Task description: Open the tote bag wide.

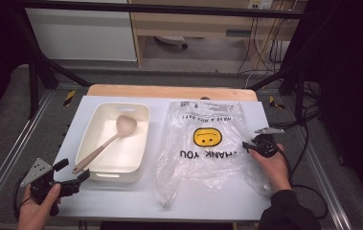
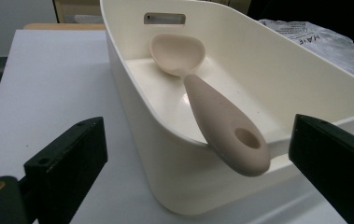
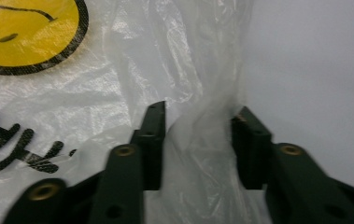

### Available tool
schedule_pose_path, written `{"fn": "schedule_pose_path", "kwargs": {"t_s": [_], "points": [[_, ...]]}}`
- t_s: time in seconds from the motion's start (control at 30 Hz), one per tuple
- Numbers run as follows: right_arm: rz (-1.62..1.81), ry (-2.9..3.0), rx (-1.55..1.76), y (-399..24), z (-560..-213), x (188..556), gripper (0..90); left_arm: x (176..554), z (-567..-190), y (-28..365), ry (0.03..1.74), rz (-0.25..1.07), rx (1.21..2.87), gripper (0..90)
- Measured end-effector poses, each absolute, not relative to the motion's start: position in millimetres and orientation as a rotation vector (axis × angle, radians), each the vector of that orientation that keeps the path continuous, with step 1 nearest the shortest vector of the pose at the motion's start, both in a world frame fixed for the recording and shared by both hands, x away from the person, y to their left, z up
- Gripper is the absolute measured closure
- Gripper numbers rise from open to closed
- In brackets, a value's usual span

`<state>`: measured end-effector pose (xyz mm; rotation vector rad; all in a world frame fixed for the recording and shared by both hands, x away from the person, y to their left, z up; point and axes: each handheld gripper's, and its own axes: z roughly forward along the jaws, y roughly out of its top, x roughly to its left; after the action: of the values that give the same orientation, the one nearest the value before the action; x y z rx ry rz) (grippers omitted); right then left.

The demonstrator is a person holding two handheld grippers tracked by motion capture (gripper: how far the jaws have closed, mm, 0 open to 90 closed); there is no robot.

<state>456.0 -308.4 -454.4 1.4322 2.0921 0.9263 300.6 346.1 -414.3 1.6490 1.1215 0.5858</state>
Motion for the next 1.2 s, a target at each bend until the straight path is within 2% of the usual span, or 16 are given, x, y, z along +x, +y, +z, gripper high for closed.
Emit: {"fn": "schedule_pose_path", "kwargs": {"t_s": [0.07,0.17,0.8,0.9,1.07,1.17,1.2], "points": [[0.944,2.074,1.447,-310,-455,457,81.0,300,-414,347,1.125,0.588,1.643,4.3],[1.010,2.036,1.515,-315,-457,461,88.8,301,-414,347,1.127,0.583,1.641,4.3],[1.011,1.734,1.730,-348,-455,462,88.9,301,-415,348,1.139,0.588,1.643,4.3],[1.041,1.748,1.720,-345,-456,458,74.5,301,-415,347,1.137,0.586,1.646,4.3],[1.047,1.743,1.671,-339,-439,444,34.6,301,-414,347,1.134,0.593,1.645,4.3],[1.032,1.736,1.586,-332,-424,432,19.9,301,-414,349,1.137,0.599,1.638,4.3],[1.041,1.734,1.572,-329,-420,428,17.8,301,-414,349,1.137,0.597,1.639,4.3]]}}
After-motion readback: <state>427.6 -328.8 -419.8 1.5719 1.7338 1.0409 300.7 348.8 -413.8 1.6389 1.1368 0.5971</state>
